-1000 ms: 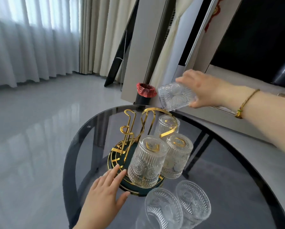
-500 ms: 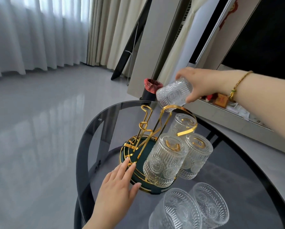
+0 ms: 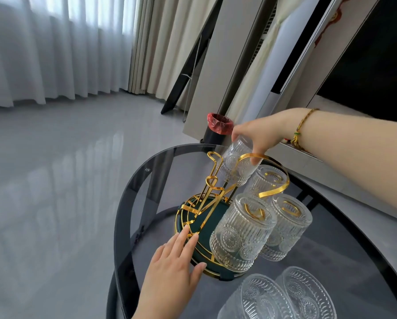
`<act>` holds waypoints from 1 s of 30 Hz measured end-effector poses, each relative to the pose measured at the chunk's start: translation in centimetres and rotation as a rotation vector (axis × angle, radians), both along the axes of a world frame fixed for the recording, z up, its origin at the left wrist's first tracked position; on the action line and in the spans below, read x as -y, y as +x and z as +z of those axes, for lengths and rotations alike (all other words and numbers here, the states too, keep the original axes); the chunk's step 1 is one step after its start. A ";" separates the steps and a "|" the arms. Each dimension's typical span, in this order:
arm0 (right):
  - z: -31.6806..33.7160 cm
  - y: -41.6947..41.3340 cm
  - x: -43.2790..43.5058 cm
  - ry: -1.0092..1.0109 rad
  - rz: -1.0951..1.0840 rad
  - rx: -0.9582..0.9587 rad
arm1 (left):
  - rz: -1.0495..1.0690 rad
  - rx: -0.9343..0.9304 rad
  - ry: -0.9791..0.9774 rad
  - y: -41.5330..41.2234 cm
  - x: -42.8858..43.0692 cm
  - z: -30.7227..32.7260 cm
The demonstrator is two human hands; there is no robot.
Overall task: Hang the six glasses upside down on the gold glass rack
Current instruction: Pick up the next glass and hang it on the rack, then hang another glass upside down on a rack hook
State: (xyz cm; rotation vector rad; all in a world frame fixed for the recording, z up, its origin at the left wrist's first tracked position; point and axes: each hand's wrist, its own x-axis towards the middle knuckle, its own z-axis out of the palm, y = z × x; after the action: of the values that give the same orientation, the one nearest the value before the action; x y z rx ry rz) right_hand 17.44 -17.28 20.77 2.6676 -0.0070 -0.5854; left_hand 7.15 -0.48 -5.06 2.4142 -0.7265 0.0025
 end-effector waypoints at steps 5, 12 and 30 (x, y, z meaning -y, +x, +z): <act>-1.6 0.5 0.1 0.030 -0.010 -0.033 | -0.001 0.001 0.028 0.1 0.1 0.0; -4.0 0.9 0.4 0.029 0.016 -0.046 | -0.001 0.002 0.032 0.2 0.1 -0.2; -1.2 -2.4 3.0 0.360 -0.030 0.285 | 0.026 0.048 -0.006 0.1 0.0 -0.8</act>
State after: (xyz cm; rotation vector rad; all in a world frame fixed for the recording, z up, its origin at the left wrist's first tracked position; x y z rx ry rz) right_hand 15.06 -20.25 19.53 3.0841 -0.0249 -0.2249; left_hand 7.21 -0.43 -5.87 2.4245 -0.7156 0.0730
